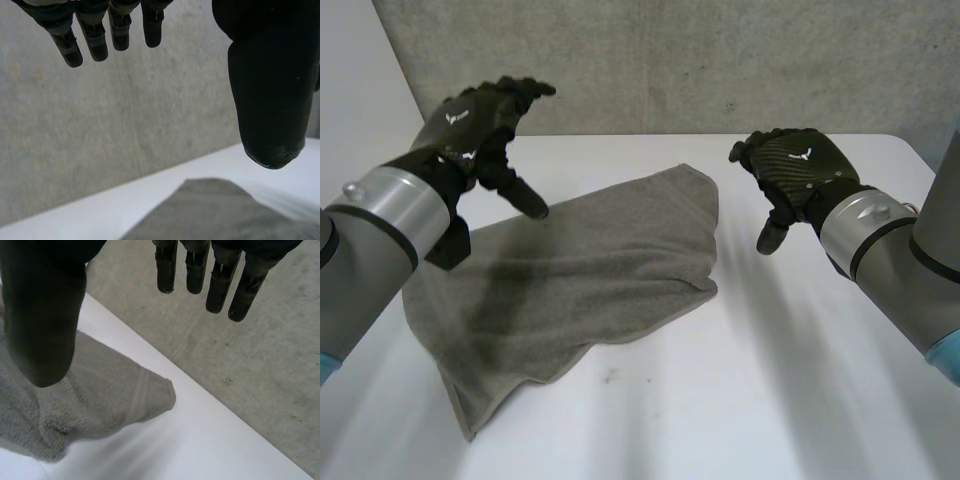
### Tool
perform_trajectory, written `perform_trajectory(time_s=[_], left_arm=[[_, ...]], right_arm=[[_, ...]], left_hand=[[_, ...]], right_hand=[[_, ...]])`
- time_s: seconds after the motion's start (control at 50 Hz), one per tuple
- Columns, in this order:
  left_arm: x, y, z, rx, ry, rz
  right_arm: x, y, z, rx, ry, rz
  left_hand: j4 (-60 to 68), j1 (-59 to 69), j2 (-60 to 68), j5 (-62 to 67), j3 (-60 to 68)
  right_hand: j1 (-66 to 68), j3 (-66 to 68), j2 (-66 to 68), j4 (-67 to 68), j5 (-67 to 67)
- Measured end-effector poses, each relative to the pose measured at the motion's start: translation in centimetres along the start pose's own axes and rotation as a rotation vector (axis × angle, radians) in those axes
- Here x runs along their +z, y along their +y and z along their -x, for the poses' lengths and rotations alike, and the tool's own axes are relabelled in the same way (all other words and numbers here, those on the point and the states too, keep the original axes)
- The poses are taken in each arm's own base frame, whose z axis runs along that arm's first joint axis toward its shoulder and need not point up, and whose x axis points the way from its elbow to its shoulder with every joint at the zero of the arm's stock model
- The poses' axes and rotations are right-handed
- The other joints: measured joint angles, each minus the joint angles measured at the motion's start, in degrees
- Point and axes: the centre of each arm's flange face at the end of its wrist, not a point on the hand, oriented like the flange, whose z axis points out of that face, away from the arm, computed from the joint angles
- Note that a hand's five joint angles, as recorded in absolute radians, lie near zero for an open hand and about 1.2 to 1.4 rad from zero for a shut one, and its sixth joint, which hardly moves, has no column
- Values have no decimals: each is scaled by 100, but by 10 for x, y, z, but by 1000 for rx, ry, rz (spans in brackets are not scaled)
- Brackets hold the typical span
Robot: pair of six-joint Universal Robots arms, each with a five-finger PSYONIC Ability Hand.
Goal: Fold the towel.
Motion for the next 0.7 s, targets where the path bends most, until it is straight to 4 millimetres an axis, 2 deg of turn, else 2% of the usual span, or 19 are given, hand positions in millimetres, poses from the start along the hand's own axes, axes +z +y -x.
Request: perform_trajectory(time_s=[0.1,0.22,0.36,0.52,0.7], left_arm=[[-17,25,1,5,-15,130],[-41,68,3,36,-28,287],[-60,104,8,121,-66,363],[-77,131,8,236,-88,386],[-84,150,7,262,-84,394]], right_arm=[[7,15,6,-43,-54,32],[19,44,19,-66,-148,95],[33,75,33,-54,-233,139],[52,107,49,-80,-308,99],[62,127,56,-156,-314,58]], left_hand=[[0,0,21,0,17],[145,125,127,0,129],[761,729,743,560,740],[1345,1323,1330,1169,1334],[2199,2171,2180,2003,2174]], right_hand=[[828,864,821,862,901],[1677,1682,1669,1676,1683],[2090,2113,2052,2111,2109],[1981,2013,2045,2049,1908],[1981,2010,2045,2049,1892]])
